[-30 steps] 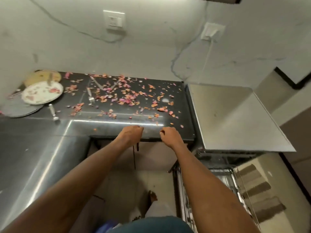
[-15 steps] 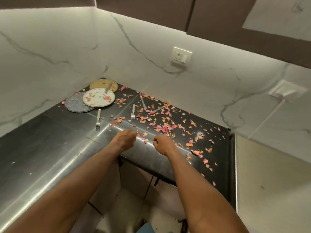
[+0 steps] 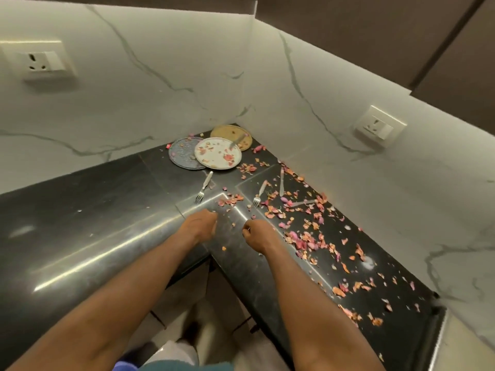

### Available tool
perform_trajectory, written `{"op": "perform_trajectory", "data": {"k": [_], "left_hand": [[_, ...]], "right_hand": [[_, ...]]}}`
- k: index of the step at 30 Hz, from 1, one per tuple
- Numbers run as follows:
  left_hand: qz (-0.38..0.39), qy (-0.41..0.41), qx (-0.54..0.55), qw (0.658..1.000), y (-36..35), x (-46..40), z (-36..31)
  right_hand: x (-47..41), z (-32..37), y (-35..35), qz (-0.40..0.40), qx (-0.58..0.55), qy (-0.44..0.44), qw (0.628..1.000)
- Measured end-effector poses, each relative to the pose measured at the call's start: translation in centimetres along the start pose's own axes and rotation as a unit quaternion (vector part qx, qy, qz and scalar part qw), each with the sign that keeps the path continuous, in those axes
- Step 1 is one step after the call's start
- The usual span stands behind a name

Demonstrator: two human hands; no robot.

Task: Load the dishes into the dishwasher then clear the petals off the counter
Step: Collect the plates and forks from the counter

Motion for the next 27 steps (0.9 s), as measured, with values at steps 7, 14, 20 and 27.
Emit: {"op": "perform_trajectory", "data": {"k": [7,14,20,27], "left_hand": [[-0.018,0.103,0.093,0.99,-1.2,-6.8,4.7],[-0.055,0.204,0.22,0.952,-1.9,-15.3,9.1],[-0.065,0.321,0.361,0.873,-3.3,-21.0,12.6],[-0.062,0.435,0.474,0.763,-6.5,-26.3,14.3]], "right_hand": [[-7.1,1.6,-2.3,0.043,-0.005,0.029,0.999],[-14.2,-0.6,-2.1,0.052,-0.012,-0.008,0.999],[-19.6,-2.3,-2.8,0.06,-0.029,-0.049,0.997],[-22.3,-1.5,-4.5,0.035,-0.155,-0.116,0.98]]}}
Point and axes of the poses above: each hand's wrist, its own x-axis away from the middle knuckle, its own y-axis out of the back of the hand, z = x × y, the point moved 8 cm from there along -x, towards the middle knuckle, and after that the axes turned 8 degrees about -z, right-handed, at the moved point
